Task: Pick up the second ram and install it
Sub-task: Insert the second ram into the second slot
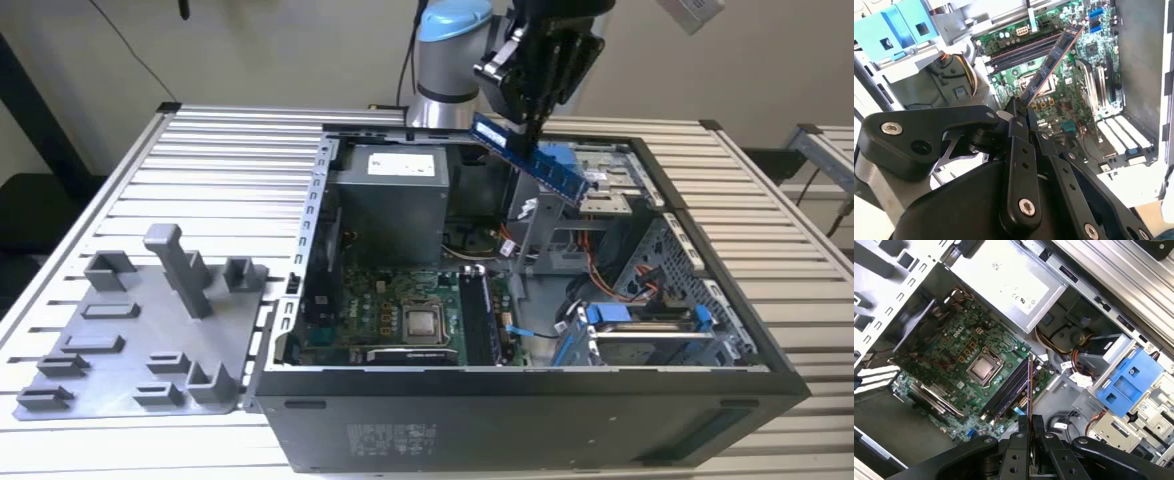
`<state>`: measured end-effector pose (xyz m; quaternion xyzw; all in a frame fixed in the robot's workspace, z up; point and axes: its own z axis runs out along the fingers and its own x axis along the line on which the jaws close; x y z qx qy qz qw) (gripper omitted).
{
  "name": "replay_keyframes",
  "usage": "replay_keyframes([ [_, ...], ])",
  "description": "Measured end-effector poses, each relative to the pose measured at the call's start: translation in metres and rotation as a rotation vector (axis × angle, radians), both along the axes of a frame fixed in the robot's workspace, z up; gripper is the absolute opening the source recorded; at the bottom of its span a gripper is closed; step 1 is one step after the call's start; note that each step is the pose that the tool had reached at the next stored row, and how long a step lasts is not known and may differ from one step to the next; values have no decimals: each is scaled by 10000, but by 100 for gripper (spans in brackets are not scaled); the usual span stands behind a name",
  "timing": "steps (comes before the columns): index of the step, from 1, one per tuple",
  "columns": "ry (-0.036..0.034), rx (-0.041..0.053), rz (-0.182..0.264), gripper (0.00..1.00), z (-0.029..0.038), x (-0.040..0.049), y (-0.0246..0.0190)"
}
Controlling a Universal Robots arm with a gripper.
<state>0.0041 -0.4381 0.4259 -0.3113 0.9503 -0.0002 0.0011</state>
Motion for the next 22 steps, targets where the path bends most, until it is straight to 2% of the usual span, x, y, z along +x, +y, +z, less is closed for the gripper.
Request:
replay_keyframes([
  [7, 0, 0, -869, 14, -6, 0, 0],
  [16, 0, 0, -1452, 14, -9, 0, 0],
  [22, 0, 0, -2207, 14, -14, 0, 0],
])
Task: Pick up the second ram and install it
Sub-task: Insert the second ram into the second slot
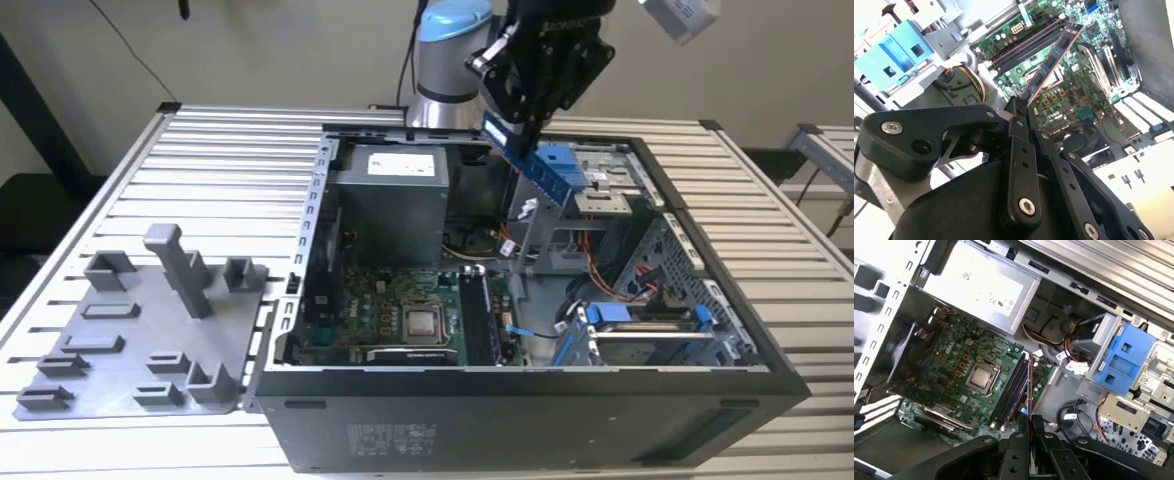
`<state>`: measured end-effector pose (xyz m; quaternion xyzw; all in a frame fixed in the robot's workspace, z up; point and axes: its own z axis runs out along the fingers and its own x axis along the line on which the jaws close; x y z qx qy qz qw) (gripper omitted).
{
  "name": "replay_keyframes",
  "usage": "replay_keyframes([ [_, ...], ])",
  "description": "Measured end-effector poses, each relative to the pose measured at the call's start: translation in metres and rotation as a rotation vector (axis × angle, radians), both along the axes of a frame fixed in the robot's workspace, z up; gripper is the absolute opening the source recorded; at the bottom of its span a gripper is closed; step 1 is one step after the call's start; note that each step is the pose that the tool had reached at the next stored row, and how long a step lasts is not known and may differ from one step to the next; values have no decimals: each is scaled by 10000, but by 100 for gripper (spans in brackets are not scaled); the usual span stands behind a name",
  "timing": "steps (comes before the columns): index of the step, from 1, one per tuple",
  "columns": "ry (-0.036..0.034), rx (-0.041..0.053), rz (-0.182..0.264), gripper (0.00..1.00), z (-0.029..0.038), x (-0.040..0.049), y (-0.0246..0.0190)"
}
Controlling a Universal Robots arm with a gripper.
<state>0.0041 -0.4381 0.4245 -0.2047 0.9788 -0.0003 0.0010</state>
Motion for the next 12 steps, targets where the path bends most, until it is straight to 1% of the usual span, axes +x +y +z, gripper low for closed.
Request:
replay_keyframes([
  [12, 0, 1, -1523, 14, -10, 0, 0],
])
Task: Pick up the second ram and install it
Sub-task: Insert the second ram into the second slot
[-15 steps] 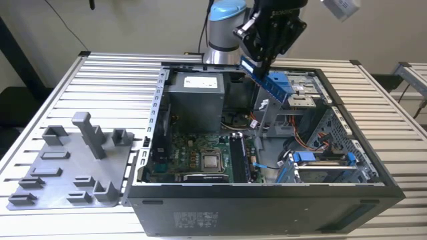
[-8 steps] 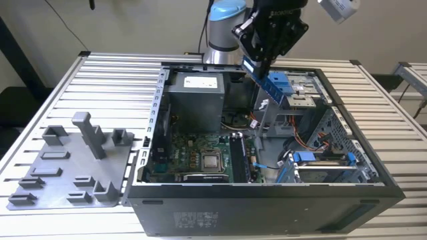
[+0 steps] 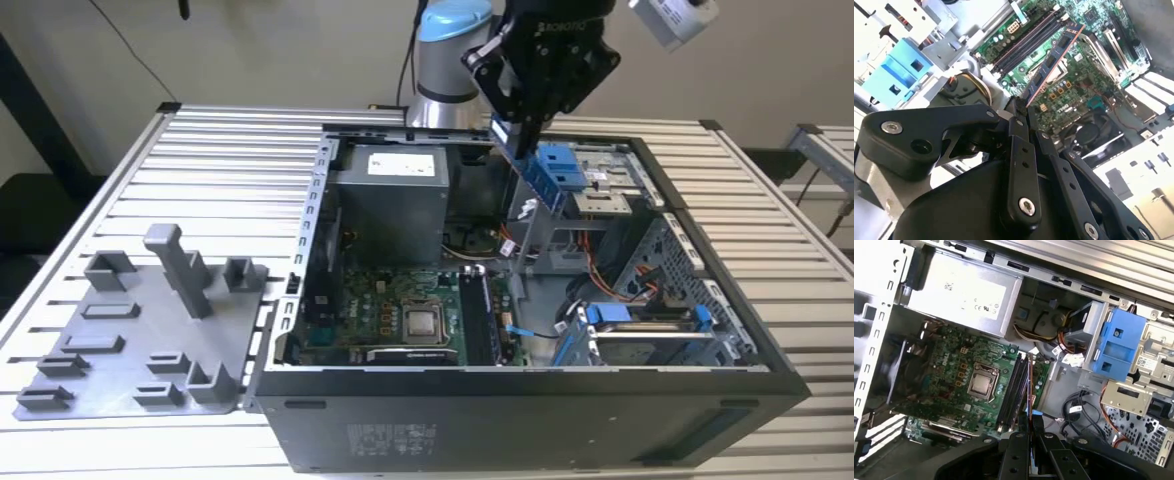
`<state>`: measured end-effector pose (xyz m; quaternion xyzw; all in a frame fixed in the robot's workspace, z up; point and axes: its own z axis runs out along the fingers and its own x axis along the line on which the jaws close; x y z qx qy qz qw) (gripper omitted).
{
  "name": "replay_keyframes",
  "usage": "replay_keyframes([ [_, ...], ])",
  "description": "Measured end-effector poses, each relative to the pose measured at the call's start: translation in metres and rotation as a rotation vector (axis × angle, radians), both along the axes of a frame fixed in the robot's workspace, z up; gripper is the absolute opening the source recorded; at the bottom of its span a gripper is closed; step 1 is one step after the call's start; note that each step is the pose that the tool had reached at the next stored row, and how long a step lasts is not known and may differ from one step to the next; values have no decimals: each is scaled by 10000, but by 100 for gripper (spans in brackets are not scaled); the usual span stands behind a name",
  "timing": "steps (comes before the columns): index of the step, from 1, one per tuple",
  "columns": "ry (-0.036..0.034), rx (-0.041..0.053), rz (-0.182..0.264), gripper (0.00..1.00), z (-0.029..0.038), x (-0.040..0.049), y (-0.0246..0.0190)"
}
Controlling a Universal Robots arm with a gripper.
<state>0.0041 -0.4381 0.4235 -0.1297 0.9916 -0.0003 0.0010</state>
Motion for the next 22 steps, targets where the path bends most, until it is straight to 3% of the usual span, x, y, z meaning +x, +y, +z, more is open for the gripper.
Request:
replay_keyframes([
  [15, 0, -1, -1614, 14, -10, 0, 0],
  [22, 0, 0, -1843, 14, -11, 0, 0],
])
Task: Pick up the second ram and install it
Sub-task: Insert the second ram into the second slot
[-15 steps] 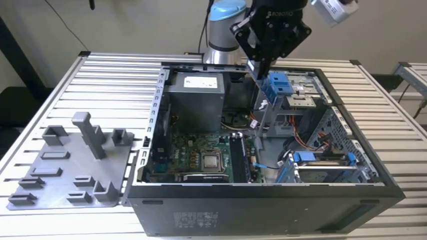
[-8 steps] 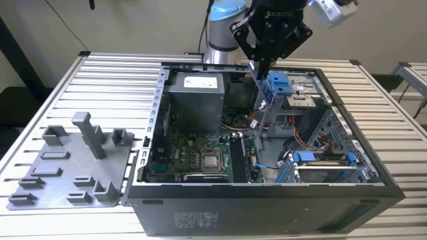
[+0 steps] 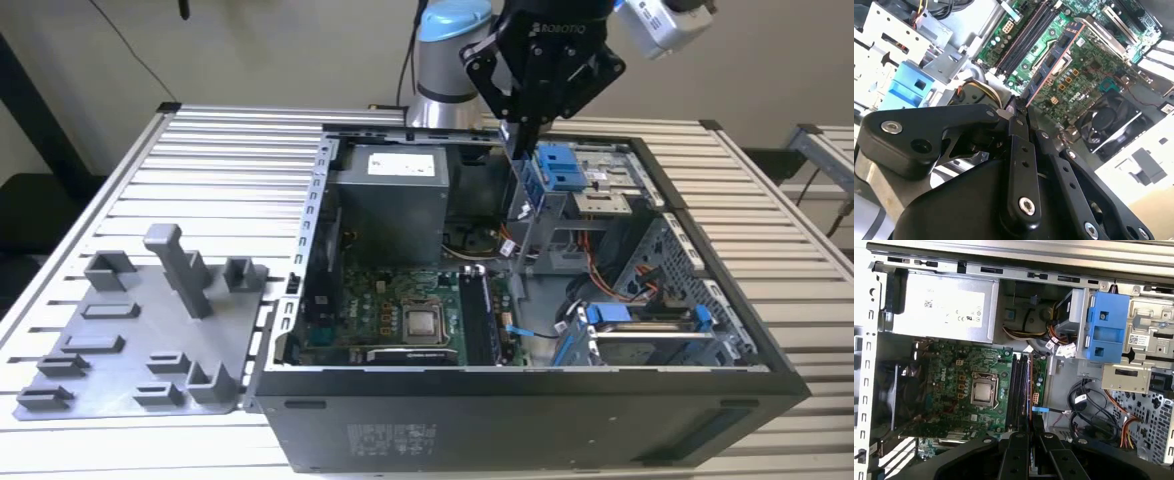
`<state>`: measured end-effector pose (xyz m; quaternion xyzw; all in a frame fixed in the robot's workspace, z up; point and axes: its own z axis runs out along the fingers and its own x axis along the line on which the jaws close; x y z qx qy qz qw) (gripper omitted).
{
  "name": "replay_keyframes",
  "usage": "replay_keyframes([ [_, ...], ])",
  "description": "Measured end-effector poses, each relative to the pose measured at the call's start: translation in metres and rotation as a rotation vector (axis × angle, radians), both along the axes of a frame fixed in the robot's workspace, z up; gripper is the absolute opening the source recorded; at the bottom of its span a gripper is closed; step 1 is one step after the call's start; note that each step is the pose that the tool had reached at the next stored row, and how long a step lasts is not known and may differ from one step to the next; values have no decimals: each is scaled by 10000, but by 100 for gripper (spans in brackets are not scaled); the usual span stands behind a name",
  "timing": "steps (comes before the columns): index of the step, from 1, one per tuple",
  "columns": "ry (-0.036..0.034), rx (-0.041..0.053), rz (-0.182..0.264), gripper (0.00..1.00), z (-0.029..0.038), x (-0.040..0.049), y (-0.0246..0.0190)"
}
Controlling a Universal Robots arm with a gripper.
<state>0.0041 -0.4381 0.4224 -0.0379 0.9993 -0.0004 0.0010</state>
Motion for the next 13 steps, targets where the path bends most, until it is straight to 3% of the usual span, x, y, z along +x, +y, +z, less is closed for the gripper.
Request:
replay_keyframes([
  [13, 0, -1, -2, 14, -33, 0, 0],
])
